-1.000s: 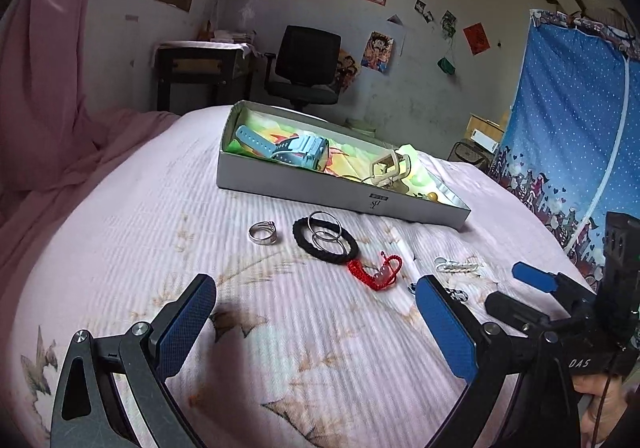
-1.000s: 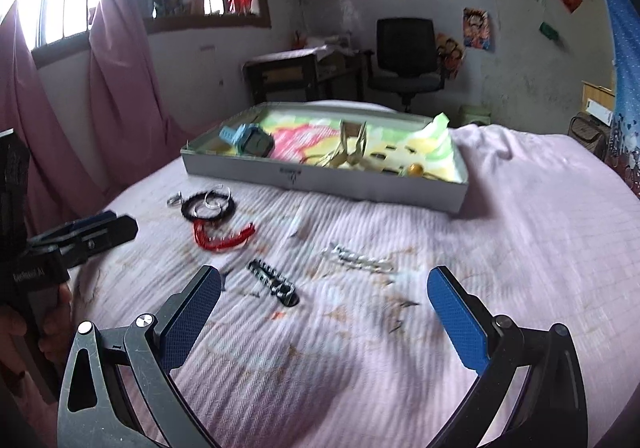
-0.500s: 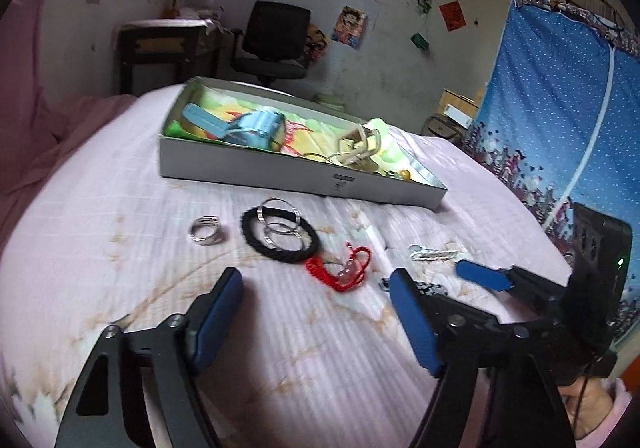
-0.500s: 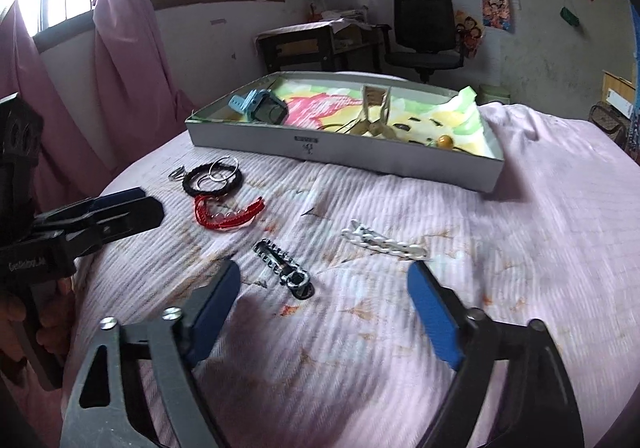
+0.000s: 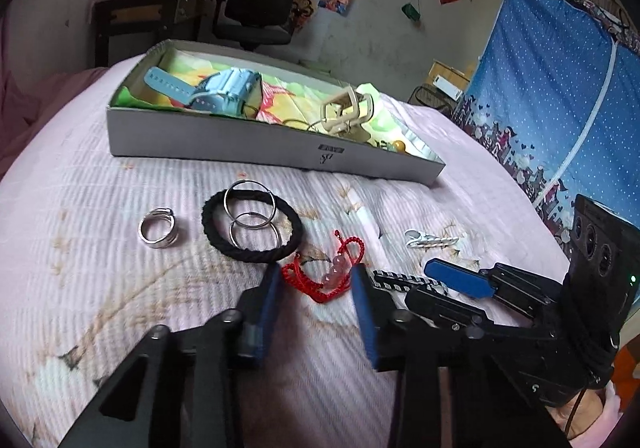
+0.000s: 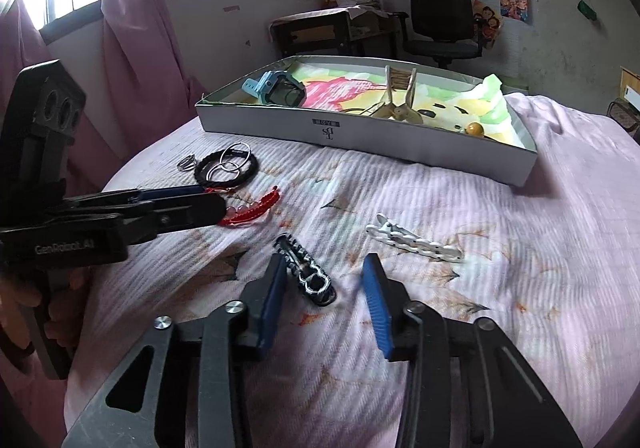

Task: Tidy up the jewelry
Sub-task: 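Grasp the red beaded bracelet with the left tool while the right tool grasps the black chain bracelet, then carry both bracelets over the white box and open both tools to drop them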

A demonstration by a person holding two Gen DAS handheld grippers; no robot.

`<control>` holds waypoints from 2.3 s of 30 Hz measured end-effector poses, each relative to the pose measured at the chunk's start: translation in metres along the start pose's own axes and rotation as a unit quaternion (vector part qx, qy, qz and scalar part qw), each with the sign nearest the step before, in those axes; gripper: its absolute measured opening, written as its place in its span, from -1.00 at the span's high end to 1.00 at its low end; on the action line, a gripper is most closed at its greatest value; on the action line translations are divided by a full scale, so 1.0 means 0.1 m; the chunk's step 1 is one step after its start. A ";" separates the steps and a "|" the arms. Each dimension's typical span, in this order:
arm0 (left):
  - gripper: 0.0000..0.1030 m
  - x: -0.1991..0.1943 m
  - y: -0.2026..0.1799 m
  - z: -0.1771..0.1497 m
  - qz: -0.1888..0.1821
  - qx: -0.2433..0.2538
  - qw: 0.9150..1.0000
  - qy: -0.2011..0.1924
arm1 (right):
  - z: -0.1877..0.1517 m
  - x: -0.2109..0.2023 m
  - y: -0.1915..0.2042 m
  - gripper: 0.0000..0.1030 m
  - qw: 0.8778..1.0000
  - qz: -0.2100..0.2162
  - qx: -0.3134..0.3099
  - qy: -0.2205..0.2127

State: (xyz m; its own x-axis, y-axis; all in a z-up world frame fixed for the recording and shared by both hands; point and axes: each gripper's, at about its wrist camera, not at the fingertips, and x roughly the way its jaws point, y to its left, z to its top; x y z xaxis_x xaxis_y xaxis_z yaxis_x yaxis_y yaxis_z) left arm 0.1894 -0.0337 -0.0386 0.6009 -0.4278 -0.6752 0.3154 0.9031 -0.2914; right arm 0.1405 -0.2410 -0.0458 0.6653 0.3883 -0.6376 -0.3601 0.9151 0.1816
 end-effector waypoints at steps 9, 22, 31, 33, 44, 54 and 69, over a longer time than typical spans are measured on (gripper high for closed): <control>0.78 0.02 0.01 -0.04 -0.010 -0.004 1.000 0.004 | -0.01 0.01 0.04 0.40 1.000 -0.001 -0.004 0.004; 0.88 -0.13 -0.01 -0.15 -0.002 0.001 1.000 -0.028 | -0.03 0.02 0.06 0.73 1.000 0.010 -0.006 0.006; 0.90 -0.36 -0.03 -0.22 0.004 -0.002 0.997 -0.077 | 0.00 -0.12 0.01 0.74 0.999 0.022 0.009 -0.029; 0.90 -0.40 -0.07 -0.23 0.007 0.006 0.996 -0.085 | 0.01 -0.15 0.02 0.74 0.999 0.022 0.006 -0.038; 0.90 -0.59 -0.25 -0.13 0.022 0.034 0.991 -0.127 | 0.09 -0.27 -0.01 0.74 0.997 0.012 0.016 -0.080; 0.90 -0.53 -0.40 0.51 0.042 0.034 0.985 -0.166 | 0.45 -0.31 -0.35 0.74 0.986 -0.029 0.058 -0.152; 0.90 0.30 -0.26 1.04 0.106 -0.004 0.988 -0.110 | 0.82 0.32 -0.75 0.74 0.985 -0.061 0.115 -0.117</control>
State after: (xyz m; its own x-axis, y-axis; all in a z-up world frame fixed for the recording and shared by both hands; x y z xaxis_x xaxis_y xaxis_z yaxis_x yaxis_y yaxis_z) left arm 0.2757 -0.0742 0.0195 0.7980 -0.2252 -0.5590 0.1597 0.9734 -0.1643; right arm 0.2424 -0.2880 -0.0178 0.8366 0.2641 -0.4800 -0.1293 0.9465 0.2956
